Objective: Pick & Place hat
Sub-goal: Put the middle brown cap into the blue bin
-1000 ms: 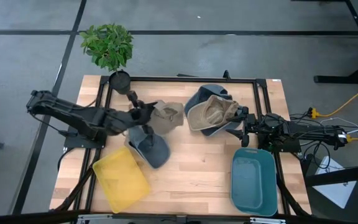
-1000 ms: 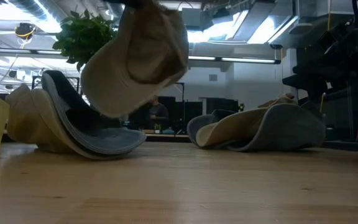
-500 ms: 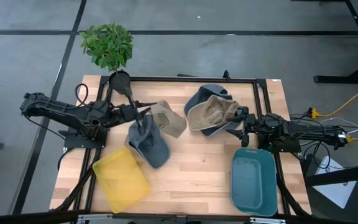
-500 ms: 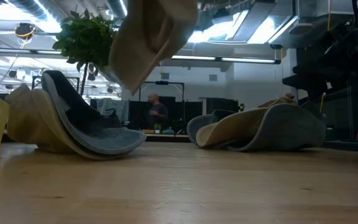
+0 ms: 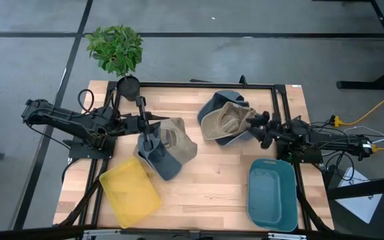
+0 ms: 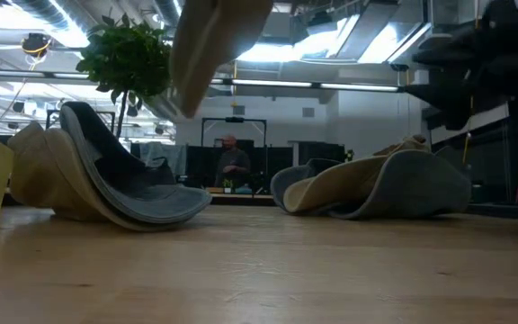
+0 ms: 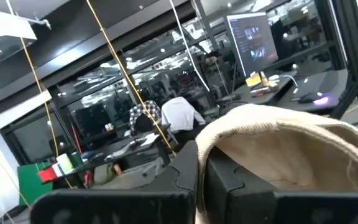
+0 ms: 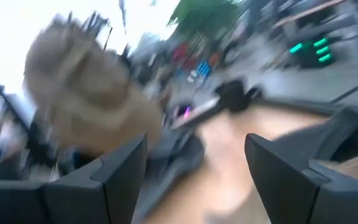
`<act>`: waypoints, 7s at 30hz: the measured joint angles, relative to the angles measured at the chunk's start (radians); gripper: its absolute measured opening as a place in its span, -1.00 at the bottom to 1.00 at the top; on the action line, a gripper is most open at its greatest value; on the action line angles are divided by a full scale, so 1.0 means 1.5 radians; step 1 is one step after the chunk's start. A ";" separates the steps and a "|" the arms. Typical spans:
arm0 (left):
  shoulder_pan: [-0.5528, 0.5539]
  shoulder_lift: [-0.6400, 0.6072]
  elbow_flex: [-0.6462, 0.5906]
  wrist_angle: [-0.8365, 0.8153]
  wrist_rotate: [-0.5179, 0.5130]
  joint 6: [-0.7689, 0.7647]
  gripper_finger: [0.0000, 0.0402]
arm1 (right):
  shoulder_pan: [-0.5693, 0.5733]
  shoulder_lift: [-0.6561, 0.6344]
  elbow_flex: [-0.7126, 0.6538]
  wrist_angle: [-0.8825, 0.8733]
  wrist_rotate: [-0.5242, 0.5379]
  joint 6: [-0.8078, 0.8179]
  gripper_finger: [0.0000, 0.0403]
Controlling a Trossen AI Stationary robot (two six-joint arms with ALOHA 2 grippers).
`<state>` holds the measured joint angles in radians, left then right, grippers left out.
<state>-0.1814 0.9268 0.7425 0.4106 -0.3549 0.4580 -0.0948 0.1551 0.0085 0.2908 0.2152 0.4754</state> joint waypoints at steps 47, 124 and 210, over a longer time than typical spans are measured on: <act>0.096 0.189 0.124 0.233 -0.103 0.066 -0.98 | 0.001 0.697 0.316 0.312 -0.127 -0.131 0.34; -0.179 0.090 0.123 0.310 -0.650 0.546 0.15 | 0.001 0.988 0.634 0.351 0.456 -0.659 -0.92; 0.055 0.250 0.370 -0.695 -0.081 -0.201 0.15 | 0.032 0.990 0.633 0.358 0.328 -0.773 -0.90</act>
<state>-0.0995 1.3017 1.2973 -0.6315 -0.4763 0.1570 -0.0471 1.6398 0.9581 0.8281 0.7075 -0.6842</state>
